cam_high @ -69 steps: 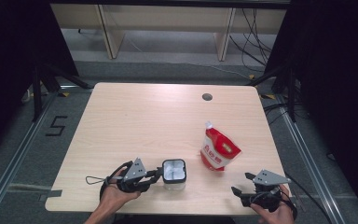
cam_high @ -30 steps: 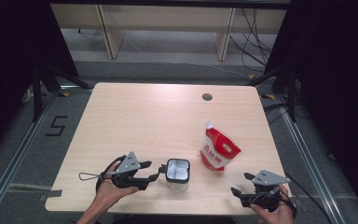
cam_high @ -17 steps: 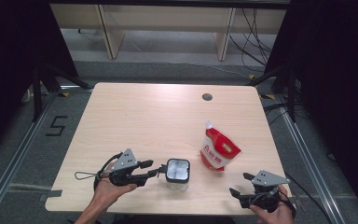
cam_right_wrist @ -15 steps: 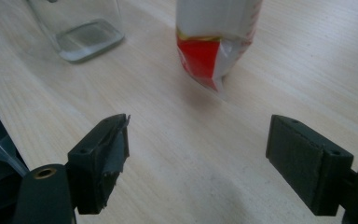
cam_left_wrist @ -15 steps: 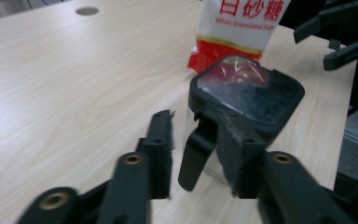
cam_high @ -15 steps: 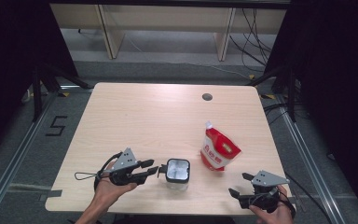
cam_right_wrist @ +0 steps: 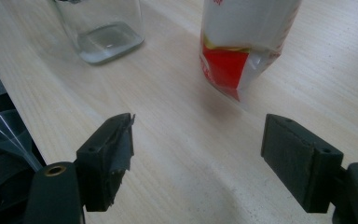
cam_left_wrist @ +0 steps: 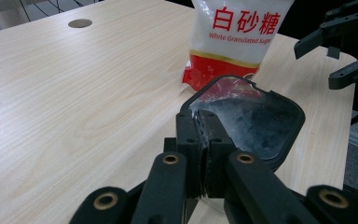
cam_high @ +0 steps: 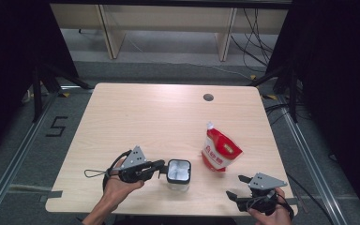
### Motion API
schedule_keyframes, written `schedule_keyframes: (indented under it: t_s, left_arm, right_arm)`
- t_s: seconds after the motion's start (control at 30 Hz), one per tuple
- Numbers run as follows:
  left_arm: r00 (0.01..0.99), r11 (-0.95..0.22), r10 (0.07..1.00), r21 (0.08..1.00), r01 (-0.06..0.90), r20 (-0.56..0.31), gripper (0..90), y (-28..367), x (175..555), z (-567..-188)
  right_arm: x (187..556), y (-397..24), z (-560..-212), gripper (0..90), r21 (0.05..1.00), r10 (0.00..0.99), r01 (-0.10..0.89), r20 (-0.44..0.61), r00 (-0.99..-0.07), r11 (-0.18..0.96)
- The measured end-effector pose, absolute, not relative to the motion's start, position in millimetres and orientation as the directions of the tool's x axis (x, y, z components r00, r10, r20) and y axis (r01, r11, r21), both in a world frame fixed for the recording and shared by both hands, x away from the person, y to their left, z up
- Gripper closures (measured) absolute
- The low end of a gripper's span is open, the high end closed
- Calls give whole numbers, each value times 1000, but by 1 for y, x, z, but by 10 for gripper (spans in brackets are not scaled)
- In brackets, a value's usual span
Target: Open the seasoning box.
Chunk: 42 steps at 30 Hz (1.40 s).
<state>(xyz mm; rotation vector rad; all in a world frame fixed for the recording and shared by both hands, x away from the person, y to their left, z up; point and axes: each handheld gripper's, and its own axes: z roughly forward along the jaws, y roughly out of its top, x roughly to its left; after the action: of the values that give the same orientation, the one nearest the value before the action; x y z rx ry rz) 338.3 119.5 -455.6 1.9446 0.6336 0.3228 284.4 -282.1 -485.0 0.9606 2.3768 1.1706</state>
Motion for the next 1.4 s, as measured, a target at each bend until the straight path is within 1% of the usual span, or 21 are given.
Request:
schedule_keyframes:
  t_s: [0.07,0.17,0.2,0.27,0.33,0.4,0.43,0.47,0.5,0.53,0.57,0.63,0.67,0.7,0.77,0.87,0.93,0.97,1.23,1.27,1.4]
  left_arm:
    - [829,-341,557,896,286,-53,875,119,339,-456]
    - [825,-335,563,896,290,-56,875,120,338,-457]
    - [829,-340,558,897,281,-49,875,120,339,-457]
    - [817,-318,572,898,303,-73,876,120,337,-458]
    - [818,-316,570,900,300,-73,875,120,337,-458]
    - [820,-325,568,899,295,-64,878,121,337,-459]
    - [821,-328,567,898,292,-59,880,121,337,-459]
    - [822,-324,567,900,292,-63,880,121,337,-459]
    - [815,-307,573,900,309,-84,881,121,336,-460]
    - [812,-296,576,903,310,-90,881,120,335,-460]
    - [819,-305,569,905,297,-77,881,121,336,-460]
    - [817,-294,570,906,304,-89,881,121,337,-461]
    - [814,-286,573,907,309,-96,881,121,337,-461]
    - [813,-285,574,907,310,-98,881,121,336,-461]
    - [814,-286,573,908,307,-95,881,122,336,-461]
    - [814,-285,573,908,307,-95,881,122,336,-461]
    - [810,-278,577,909,312,-102,882,122,336,-462]
    - [808,-274,580,908,316,-106,883,121,336,-462]
    - [812,-276,575,910,308,-101,884,123,336,-463]
    - [813,-277,573,911,306,-99,884,123,336,-463]
    - [817,-281,570,912,300,-93,884,124,337,-464]
  right_arm:
    - [286,-282,-486,268,793,669,411,6,-743,449]
    - [285,-281,-486,280,790,672,414,3,-741,453]
    - [285,-281,-485,288,790,674,410,-5,-739,455]
    - [285,-279,-485,314,796,663,402,2,-749,452]
    - [284,-277,-484,332,795,662,407,9,-749,450]
    - [283,-276,-483,371,807,650,379,-7,-760,452]
    - [282,-274,-482,388,808,649,383,1,-761,447]
    - [282,-273,-482,408,817,646,366,-11,-763,446]
    - [280,-271,-481,427,820,651,384,18,-759,425]
    - [281,-271,-480,439,827,646,361,-2,-764,430]
    - [279,-268,-479,457,830,652,369,8,-758,419]
    - [280,-266,-477,485,845,633,331,-11,-774,420]
    - [278,-263,-476,502,843,641,349,7,-768,409]
    - [279,-261,-474,525,849,629,323,-14,-777,418]
    - [278,-256,-472,562,851,627,325,-7,-779,413]
    - [280,-247,-469,620,856,605,283,-43,-795,433]
    - [280,-241,-468,654,861,596,273,-44,-802,430]
    - [281,-237,-467,665,863,580,251,-59,-812,438]
    - [285,-212,-468,733,871,521,208,-62,-851,445]
    - [285,-208,-469,743,872,520,217,-50,-853,439]
    - [287,-199,-469,777,863,510,208,-65,-857,460]
